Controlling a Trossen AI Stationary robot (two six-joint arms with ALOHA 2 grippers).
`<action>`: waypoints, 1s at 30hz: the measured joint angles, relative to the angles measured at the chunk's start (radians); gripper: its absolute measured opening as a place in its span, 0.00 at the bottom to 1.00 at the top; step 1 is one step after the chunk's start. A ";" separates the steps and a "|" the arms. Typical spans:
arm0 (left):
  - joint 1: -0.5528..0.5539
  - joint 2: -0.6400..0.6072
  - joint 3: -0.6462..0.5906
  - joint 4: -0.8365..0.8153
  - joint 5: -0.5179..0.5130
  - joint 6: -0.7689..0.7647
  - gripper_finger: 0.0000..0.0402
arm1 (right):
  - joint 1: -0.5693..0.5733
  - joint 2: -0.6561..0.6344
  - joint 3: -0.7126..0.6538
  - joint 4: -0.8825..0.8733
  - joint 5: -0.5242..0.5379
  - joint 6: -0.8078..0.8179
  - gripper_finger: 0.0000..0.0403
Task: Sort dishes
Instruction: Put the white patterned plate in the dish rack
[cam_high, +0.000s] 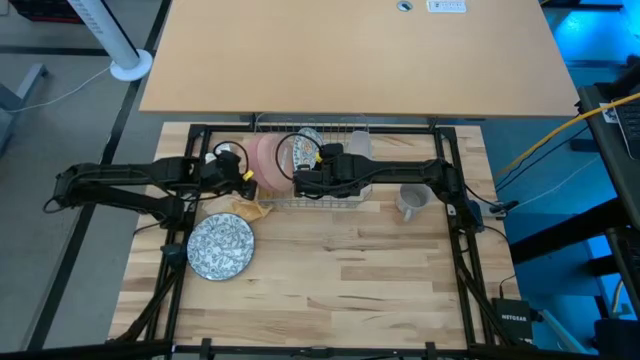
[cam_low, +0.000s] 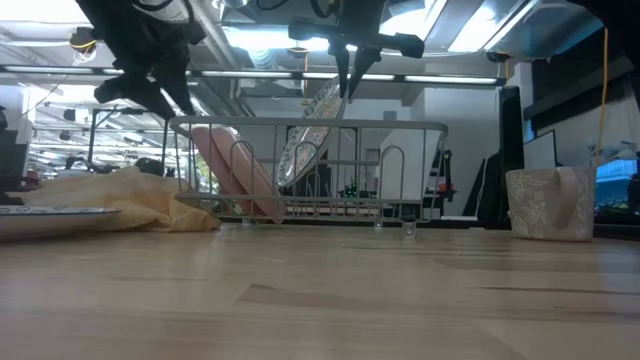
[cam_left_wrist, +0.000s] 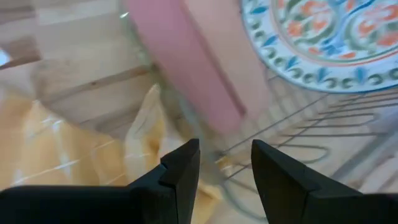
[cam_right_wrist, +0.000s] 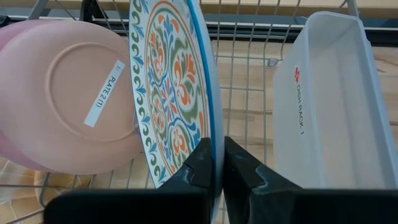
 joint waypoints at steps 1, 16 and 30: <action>0.003 -0.002 0.000 -0.021 -0.002 0.000 0.34 | 0.000 0.000 0.000 0.000 0.000 -0.002 0.04; 0.007 0.088 0.003 -0.051 0.011 0.018 0.34 | 0.000 0.000 0.000 0.002 0.000 -0.002 0.04; -0.046 0.271 0.004 0.158 0.032 0.086 0.34 | -0.001 -0.003 0.003 0.030 0.015 0.021 0.04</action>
